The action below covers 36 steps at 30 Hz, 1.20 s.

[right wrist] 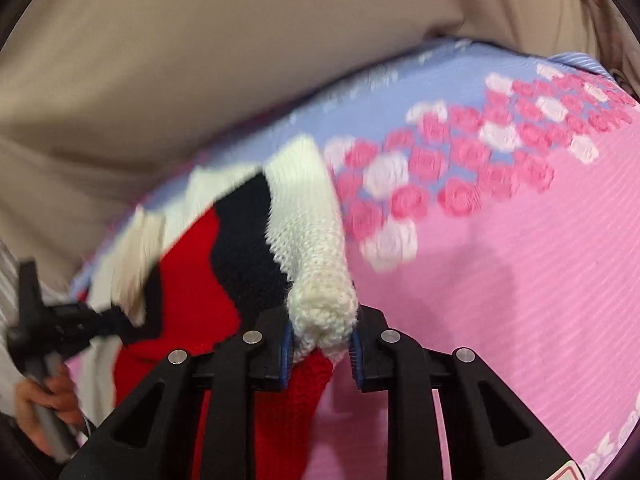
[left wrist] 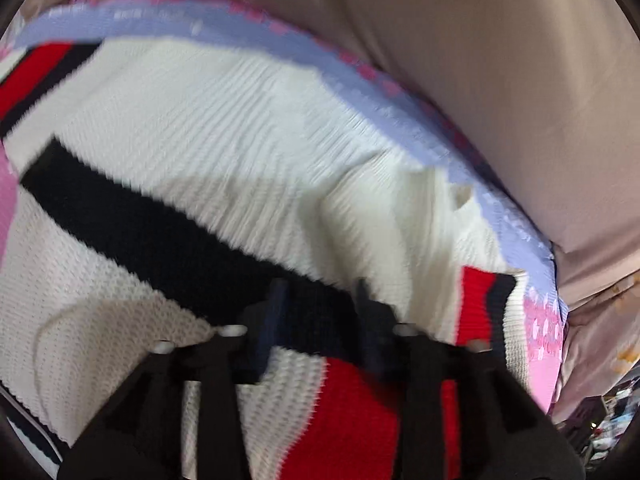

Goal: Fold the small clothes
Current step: 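Lift the sleeve with the right gripper and fold it across the sweater body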

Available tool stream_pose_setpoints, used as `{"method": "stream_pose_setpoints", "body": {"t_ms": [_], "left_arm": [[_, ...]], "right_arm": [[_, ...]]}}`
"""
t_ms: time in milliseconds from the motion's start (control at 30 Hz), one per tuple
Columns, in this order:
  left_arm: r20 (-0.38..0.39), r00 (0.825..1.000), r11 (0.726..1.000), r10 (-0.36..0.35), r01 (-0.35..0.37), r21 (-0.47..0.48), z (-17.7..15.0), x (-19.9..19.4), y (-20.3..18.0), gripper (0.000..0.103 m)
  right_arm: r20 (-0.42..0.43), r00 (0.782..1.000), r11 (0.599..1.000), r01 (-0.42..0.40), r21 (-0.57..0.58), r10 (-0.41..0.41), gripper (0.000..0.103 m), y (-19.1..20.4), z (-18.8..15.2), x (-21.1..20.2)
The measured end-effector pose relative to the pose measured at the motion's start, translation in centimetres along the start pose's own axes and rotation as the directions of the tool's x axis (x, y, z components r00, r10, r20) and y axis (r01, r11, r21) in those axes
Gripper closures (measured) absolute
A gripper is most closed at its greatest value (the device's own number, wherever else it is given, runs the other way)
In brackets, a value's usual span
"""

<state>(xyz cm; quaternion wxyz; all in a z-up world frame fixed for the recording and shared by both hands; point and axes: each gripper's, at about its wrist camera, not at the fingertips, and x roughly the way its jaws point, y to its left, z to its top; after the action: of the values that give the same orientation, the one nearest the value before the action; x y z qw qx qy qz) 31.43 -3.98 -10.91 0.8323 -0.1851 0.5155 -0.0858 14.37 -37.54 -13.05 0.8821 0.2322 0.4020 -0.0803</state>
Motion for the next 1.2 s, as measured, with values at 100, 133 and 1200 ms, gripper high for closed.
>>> {"method": "stream_pose_setpoints", "body": {"t_ms": [100,133,1200], "left_arm": [[0.091,0.996,0.997,0.026,-0.033,0.074,0.9,-2.8,-1.3,0.029],[0.106,0.994,0.995,0.038,-0.047,0.089,1.1,-3.5,-1.4,0.025],[-0.055,0.996,0.994,0.069,-0.074,-0.082,4.9,0.1,8.4,0.016]], "right_arm": [[0.117,0.989,0.995,0.097,-0.036,-0.092,0.068,2.4,0.2,-2.9],[0.162,0.981,0.993,0.113,-0.044,-0.105,0.063,3.3,0.5,-4.2],[-0.008,0.994,0.994,-0.106,0.007,0.106,0.064,9.7,-1.9,-0.3]]}}
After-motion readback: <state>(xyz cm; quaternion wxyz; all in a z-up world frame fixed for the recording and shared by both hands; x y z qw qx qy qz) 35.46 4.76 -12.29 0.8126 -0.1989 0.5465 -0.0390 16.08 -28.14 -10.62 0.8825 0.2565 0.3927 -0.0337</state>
